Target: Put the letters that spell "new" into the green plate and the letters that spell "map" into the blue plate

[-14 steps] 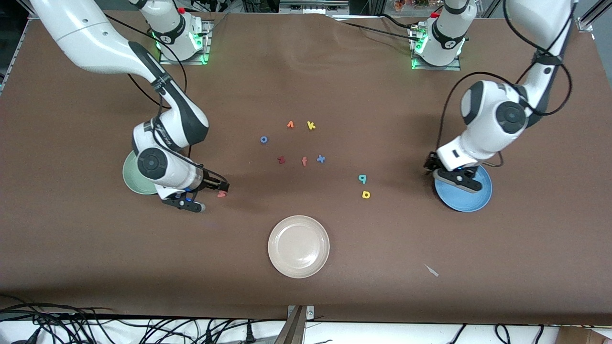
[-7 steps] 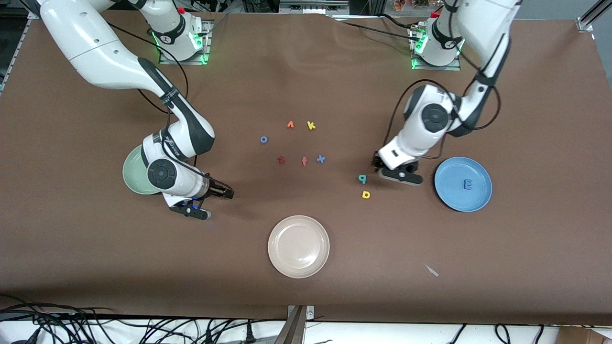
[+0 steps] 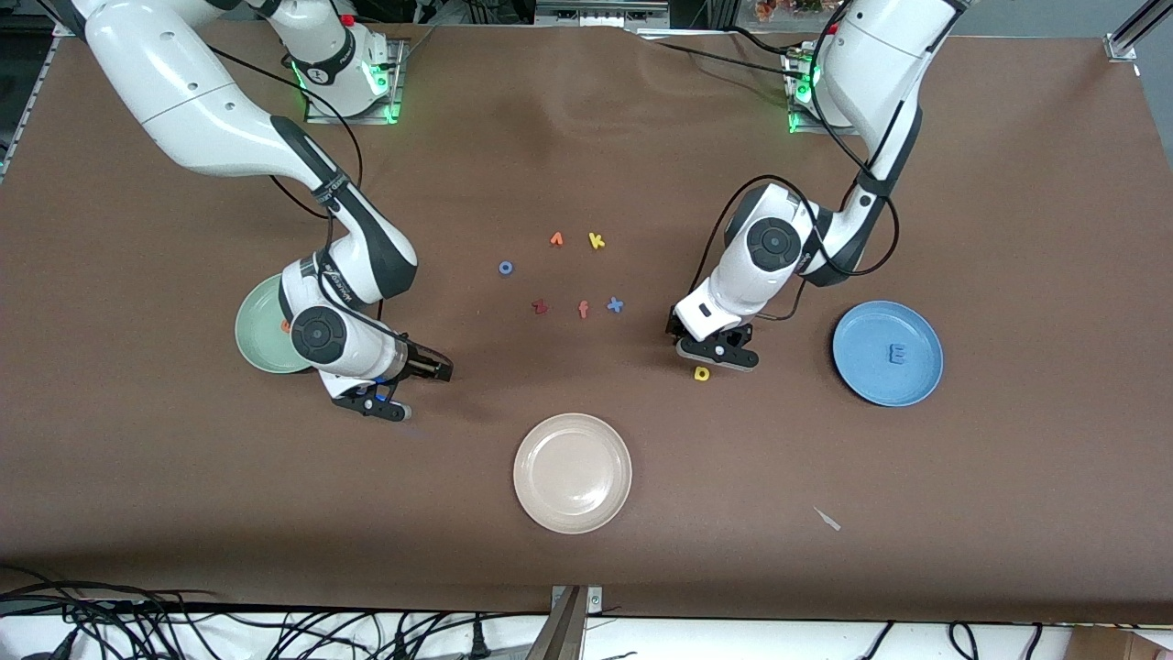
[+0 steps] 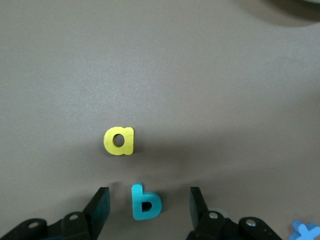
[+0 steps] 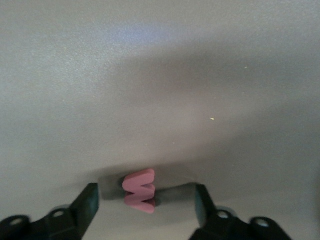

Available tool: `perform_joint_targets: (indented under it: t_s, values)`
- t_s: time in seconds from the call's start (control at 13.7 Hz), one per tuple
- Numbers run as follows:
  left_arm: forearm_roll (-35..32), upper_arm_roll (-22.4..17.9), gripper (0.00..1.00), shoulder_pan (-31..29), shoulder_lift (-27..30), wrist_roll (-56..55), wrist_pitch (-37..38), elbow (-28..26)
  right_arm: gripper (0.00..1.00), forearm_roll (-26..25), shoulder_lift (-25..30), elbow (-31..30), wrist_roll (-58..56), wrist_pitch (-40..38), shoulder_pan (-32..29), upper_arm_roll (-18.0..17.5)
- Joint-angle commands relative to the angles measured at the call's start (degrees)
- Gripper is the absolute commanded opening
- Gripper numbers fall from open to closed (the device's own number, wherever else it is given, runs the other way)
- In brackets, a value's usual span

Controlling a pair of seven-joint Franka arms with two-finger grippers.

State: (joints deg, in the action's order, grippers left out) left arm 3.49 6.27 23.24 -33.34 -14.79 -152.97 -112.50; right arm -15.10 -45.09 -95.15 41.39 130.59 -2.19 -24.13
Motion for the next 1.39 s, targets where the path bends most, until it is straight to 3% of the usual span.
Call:
perform_joint_targets:
  t_s: [0.0,0.37,0.44,0.66,0.88,0.95,1.02,1.17,1.32]
  values:
    - [1.1,-1.3,0.73,1.5,-0.8,0.3,-0.4,1.1,0.54,-1.4,-1.6,1.6,1.0,0.2,0.3,0.0]
    - [1.1,-1.3,0.71,1.5,-0.8,0.3,-0.4,-0.5,0.05,-1.4,-1.7,1.6,1.0,0.2,0.3,0.0]
    - [1.1,-1.3,0.6,1.5,-0.8,0.4,-0.4,-0.7,0.0,-1.4,-1.7,1.6,1.0,0.2,0.3,0.0]
    - [1.1,-1.3,0.58,1.5,-0.8,0.4,-0.4,-0.7,0.0,-1.4,-1.1,3.6,0.5,-3.1,0.3,0.0]
    - [1.0,-1.5,0.32,1.5,-0.9,0.5,-0.4,-0.8,0.0,-1.3,0.6,7.8,-1.5,-14.8,0.1,0.0]
    - [1.0,-1.8,0.16,1.5,-0.8,0.6,-0.2,-0.8,0.0,-1.2,2.4,7.6,-4.0,-17.7,-0.4,0.0]
    - [0.6,-2.2,0.08,1.5,-0.6,0.6,-0.1,-0.8,0.0,-1.2,3.7,7.4,-6.9,-20.9,-0.9,0.5]
    - [-0.3,-3.2,0.08,0.6,2.3,0.6,2.7,-0.7,0.0,-0.9,6.1,5.7,-12.0,-23.8,-1.2,3.4]
    - [-1.1,-3.3,0.06,-5.0,7.2,6.0,6.1,-0.7,0.0,-0.7,9.7,2.0,-16.4,-24.1,-1.5,6.4]
